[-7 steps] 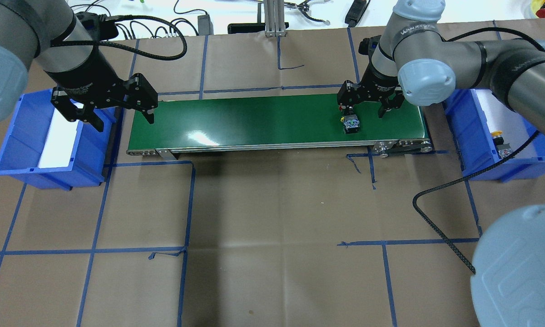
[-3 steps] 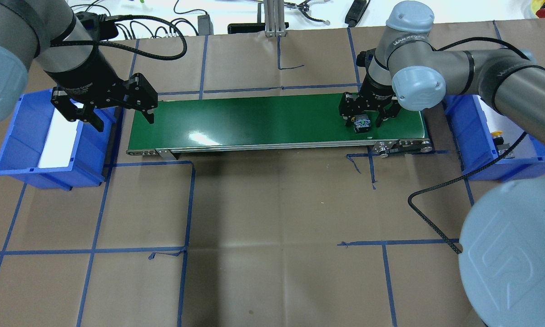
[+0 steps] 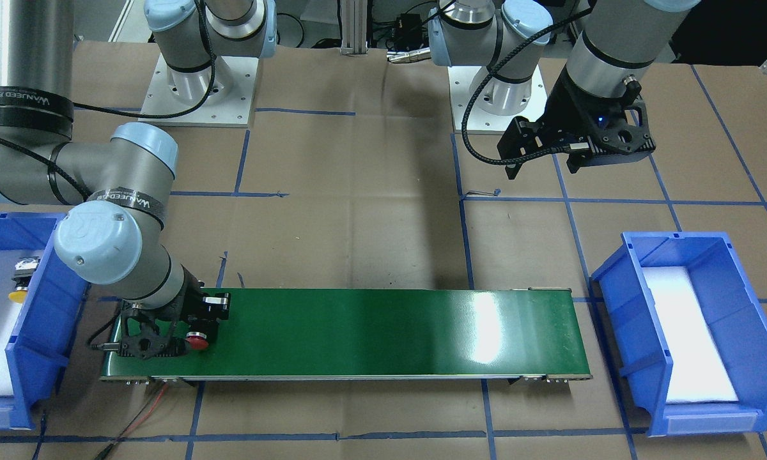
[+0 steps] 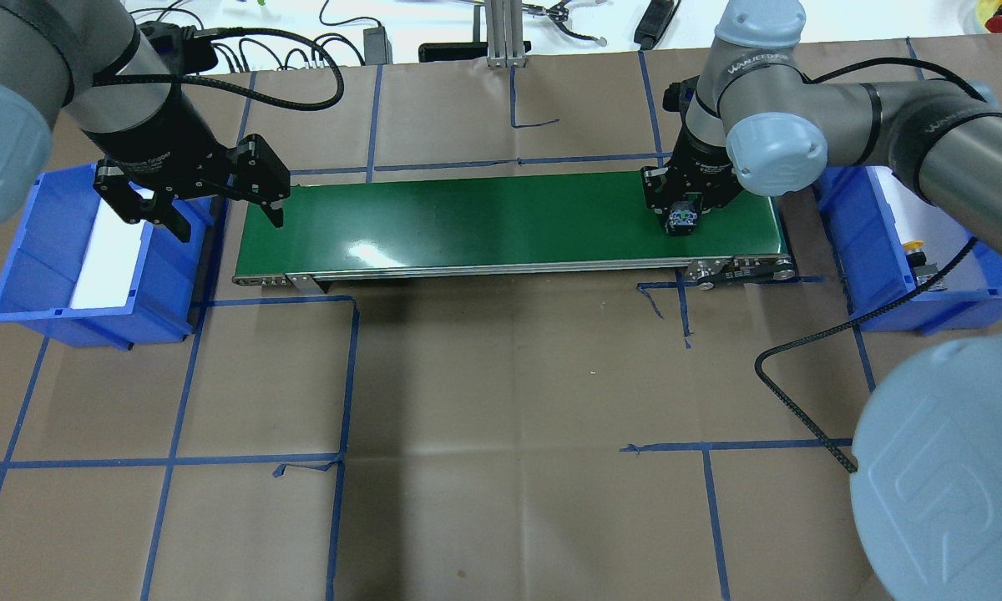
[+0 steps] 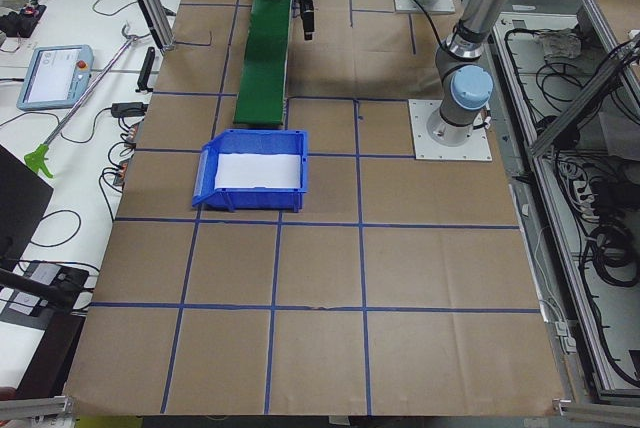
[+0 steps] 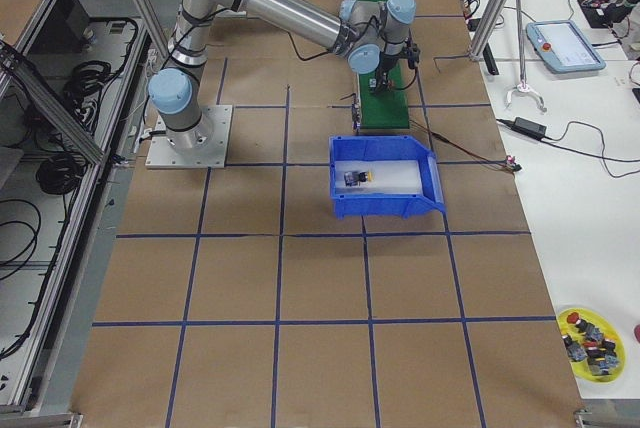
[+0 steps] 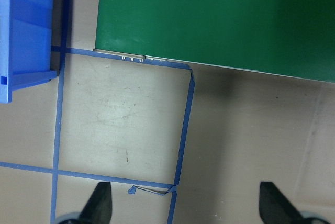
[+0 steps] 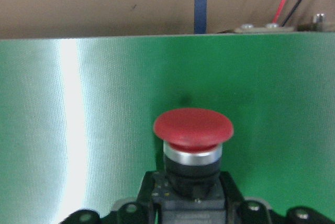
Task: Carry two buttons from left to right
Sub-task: 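Lift the red button with the right gripper and carry it to the bin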
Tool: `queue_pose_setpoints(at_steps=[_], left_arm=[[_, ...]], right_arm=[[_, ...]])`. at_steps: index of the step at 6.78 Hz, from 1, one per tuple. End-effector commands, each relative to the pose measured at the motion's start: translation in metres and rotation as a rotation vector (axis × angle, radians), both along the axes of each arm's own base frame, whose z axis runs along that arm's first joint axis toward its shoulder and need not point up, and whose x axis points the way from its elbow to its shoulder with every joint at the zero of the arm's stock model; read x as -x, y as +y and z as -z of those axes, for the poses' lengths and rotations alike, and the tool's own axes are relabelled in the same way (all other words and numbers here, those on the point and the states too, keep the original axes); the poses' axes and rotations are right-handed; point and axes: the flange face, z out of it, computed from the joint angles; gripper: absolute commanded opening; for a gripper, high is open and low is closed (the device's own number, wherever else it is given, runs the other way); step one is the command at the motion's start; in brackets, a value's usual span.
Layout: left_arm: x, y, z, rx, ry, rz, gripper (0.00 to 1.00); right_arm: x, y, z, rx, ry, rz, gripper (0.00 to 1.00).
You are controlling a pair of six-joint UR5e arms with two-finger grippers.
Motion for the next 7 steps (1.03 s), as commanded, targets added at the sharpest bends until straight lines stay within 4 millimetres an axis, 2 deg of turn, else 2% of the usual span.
queue_pose_setpoints(at_steps=[1, 2, 3, 4, 5, 6, 7], left_arm=[[0.000, 0.000, 0.000, 0.000, 0.000, 0.000, 1.00], [0.000, 0.000, 0.000, 0.000, 0.000, 0.000, 1.00], [-0.001, 0.000, -0.001, 0.001, 0.000, -0.002, 1.00], [-0.001, 0.000, -0.001, 0.002, 0.000, -0.002, 1.00], [-0.001, 0.000, -0.001, 0.002, 0.000, -0.002, 1.00], [-0.001, 0.000, -0.001, 0.002, 0.000, -0.002, 1.00], [-0.001, 0.000, -0.001, 0.002, 0.000, -0.002, 1.00]], right_arm=[[0.028, 0.001, -0.065, 0.104, 0.071, 0.029, 0.03], [0.078, -0.004, -0.116, 0.178, 0.100, 0.067, 0.04], [0.135, -0.006, -0.154, 0.205, 0.118, -0.001, 0.04], [0.189, -0.006, -0.163, 0.193, 0.140, -0.083, 0.04], [0.243, -0.002, -0.151, 0.166, 0.148, -0.117, 0.04], [0.277, 0.000, -0.135, 0.140, 0.143, -0.116, 0.04], [0.290, -0.005, -0.104, 0.099, 0.128, -0.159, 0.04]])
